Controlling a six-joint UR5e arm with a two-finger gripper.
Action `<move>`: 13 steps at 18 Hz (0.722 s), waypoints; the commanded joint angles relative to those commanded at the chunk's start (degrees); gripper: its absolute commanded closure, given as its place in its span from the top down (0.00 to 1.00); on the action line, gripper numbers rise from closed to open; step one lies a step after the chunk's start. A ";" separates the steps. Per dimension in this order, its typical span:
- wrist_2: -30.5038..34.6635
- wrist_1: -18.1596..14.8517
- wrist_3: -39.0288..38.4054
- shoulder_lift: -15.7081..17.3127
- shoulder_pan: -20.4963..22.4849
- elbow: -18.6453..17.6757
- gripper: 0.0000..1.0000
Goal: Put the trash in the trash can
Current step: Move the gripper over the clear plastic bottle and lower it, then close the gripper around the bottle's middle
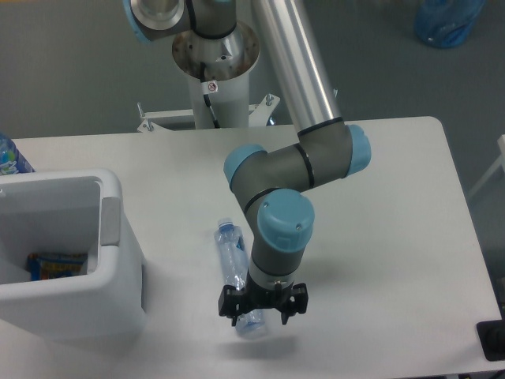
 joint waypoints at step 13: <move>5.10 0.00 -1.85 -2.64 -2.02 -0.09 1.00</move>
